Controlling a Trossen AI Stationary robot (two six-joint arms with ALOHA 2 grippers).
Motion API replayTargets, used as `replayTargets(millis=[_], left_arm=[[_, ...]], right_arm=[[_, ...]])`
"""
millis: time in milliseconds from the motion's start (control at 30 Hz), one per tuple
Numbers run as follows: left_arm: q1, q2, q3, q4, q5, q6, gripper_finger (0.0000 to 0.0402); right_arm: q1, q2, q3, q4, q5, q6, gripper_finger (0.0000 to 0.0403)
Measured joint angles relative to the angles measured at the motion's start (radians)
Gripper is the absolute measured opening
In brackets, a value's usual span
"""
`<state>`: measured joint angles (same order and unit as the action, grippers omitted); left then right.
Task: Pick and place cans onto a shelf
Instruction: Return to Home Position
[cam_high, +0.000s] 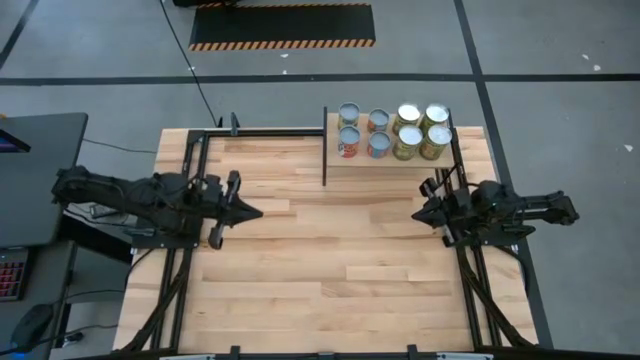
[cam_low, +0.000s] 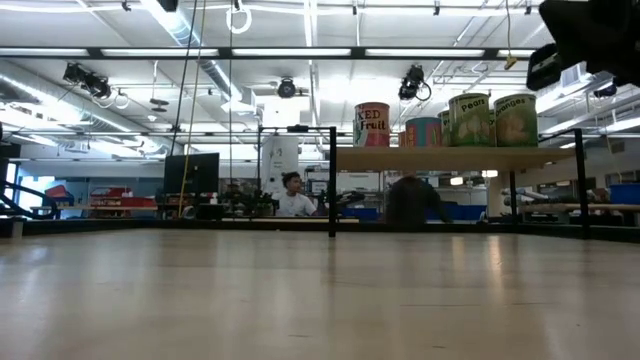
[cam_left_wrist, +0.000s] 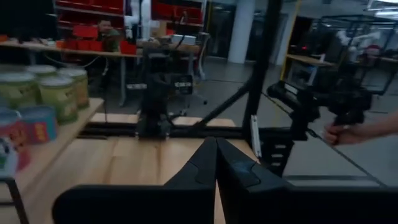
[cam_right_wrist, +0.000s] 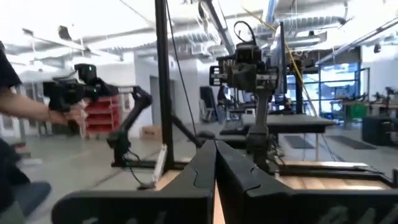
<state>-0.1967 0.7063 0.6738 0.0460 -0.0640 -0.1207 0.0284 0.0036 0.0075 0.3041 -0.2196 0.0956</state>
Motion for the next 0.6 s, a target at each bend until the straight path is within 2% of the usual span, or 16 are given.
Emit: replayTargets(millis=[100, 233, 600], left_arm=[[-0.019, -0.072, -0.094, 0.022, -0.002, -0.002, 0.0009], [-0.014, -0.195, -0.171, -0.055, -0.007, 0.000, 0.0012], [-0.015, -0.707, -0.512, -0.070, 0.084, 0.054, 0.0014]], right_arm=[[0.000, 0.005, -0.001, -0.038, 0.015, -0.034, 0.0016], [0.000, 0.006, -0.001, -0.108, 0.063, -0.036, 0.0016], [0.000, 0.011, -0.001, -0.111, 0.063, -0.038, 0.0016]])
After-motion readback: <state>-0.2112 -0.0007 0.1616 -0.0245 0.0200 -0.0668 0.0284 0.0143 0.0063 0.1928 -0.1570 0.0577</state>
